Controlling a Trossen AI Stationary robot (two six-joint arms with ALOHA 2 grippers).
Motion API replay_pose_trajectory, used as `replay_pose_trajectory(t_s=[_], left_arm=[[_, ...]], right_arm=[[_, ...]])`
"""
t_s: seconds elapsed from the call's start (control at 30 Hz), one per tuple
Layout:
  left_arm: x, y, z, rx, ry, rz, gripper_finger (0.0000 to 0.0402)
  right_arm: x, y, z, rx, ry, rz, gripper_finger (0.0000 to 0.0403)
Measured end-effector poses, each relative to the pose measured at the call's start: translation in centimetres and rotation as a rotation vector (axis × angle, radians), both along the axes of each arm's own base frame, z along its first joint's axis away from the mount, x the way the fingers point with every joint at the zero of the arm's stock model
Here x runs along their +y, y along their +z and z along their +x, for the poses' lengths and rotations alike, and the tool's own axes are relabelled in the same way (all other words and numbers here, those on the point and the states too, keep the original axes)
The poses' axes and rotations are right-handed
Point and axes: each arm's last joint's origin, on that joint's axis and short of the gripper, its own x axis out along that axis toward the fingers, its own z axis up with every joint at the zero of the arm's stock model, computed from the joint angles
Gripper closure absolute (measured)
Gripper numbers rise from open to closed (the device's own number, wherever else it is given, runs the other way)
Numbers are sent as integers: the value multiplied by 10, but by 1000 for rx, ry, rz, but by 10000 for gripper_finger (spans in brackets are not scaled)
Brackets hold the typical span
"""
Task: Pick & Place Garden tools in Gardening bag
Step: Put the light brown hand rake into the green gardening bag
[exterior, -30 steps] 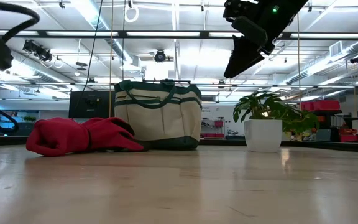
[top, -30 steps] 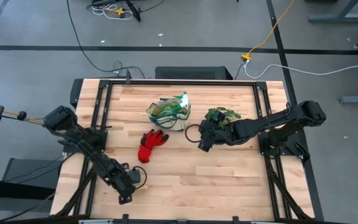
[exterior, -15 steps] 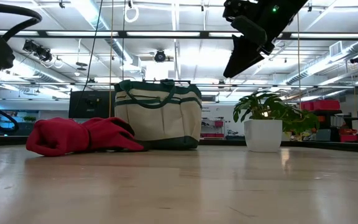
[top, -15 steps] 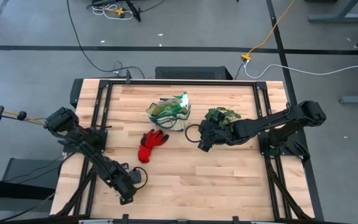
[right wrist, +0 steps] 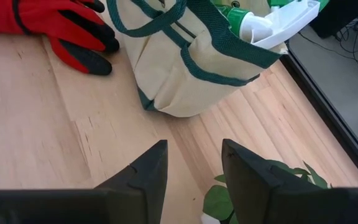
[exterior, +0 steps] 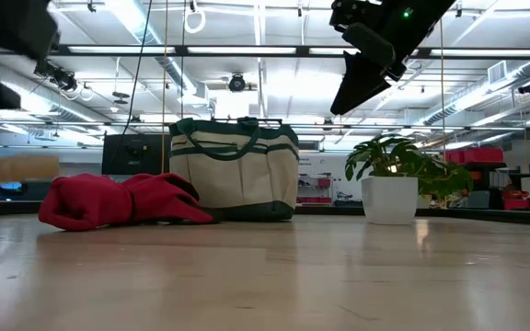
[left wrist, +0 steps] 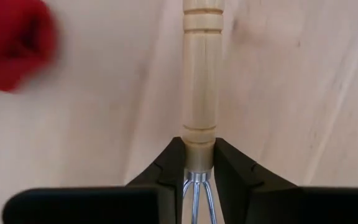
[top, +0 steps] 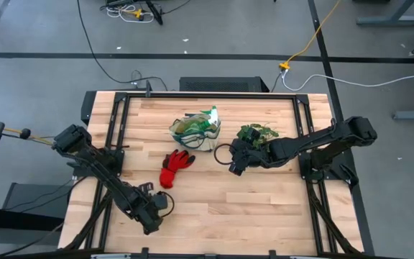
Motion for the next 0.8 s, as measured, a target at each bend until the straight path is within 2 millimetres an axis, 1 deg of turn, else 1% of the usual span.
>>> replay_pose_trajectory(t_s=[0.23,0.4,0.57,0.8], left_arm=[[11,31,10,-53,11,245,337],[20,48,18,-131,-17,337,337],[42,69,16,-204,-1,406,337],[75,108,6,-340,18,491,337]], right_arm=[[0,0,0,0,1,0,248],[0,0,0,2,2,-2,248],[0,0,0,1,2,-1,248],[0,1,1,-5,8,-5,248]])
